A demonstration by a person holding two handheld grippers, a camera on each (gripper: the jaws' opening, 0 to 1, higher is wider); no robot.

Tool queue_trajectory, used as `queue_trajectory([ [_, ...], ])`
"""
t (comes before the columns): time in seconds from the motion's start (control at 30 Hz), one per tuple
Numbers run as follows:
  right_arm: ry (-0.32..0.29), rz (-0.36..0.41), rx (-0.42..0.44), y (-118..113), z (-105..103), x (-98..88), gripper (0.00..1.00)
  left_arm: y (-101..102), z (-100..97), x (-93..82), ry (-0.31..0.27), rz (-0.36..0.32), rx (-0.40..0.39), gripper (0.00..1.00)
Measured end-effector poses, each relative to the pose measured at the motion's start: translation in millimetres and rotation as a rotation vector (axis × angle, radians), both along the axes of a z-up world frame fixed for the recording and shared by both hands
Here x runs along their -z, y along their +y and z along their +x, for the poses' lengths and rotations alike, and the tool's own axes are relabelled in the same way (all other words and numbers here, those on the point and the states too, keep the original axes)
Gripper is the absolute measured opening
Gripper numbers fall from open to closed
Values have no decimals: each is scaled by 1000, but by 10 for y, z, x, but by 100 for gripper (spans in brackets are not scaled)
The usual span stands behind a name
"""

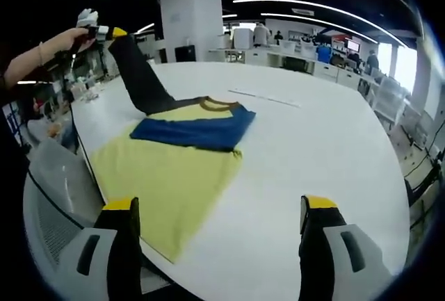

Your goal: Fold the garment on the visible template until the final outline fits inside the template.

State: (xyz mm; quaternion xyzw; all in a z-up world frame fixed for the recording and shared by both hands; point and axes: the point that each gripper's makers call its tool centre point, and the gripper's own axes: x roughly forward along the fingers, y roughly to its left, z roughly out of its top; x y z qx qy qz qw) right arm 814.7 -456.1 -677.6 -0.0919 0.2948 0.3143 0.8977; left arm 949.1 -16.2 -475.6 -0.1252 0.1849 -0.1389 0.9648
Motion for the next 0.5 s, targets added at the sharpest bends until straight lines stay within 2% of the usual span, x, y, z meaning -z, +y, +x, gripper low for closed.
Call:
queue_trajectory([
  [0.17, -2, 4, 12, -50, -14, -3, 95, -317, -9, -62, -8, 4, 59, 0],
  [0.4, 0, 7, 32, -137, -51, 6, 95, -656, 34, -40, 3, -20, 109, 0],
  [0.5, 1, 7, 39, -169, -59, 12, 94, -787, 26, -18, 7, -1, 128, 0],
])
